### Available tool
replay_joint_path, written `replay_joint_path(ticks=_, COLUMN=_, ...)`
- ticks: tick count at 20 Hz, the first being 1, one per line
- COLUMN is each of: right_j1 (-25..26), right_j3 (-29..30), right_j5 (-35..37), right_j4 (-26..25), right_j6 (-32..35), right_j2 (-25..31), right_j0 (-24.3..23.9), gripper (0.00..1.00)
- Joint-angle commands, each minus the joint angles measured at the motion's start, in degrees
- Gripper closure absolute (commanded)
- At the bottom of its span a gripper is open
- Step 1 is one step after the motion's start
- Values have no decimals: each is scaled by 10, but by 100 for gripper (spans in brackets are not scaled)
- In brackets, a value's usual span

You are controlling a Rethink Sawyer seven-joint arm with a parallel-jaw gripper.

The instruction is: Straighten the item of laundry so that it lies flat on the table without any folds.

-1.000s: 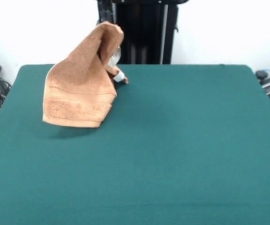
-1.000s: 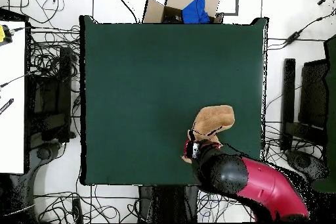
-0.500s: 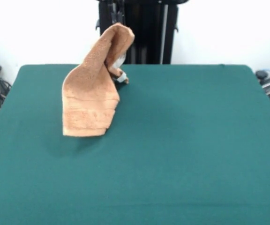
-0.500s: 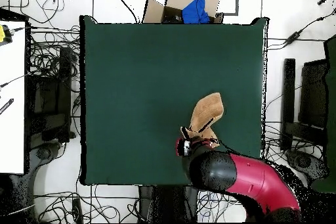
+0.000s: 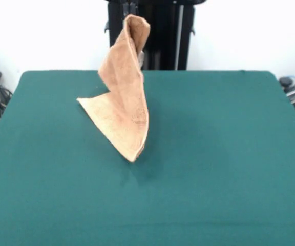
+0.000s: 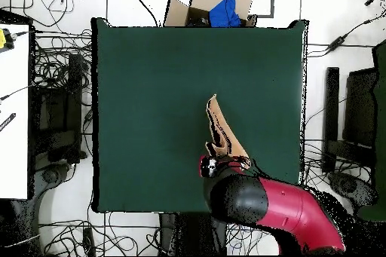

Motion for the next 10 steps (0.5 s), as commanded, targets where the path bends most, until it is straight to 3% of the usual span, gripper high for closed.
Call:
replay_joint_path(ticks=1, right_j1=-7, right_j3=30, right_j5=40, right_j4=19, right_j6=66, right_j2=11, right_j0=47, gripper=100)
replay_joint_path(ticks=10, right_j1=69, right_j3=-31, right_j5=5, right_j4=5, right_j6=130, right_j2=-22, right_j0=118, gripper=100)
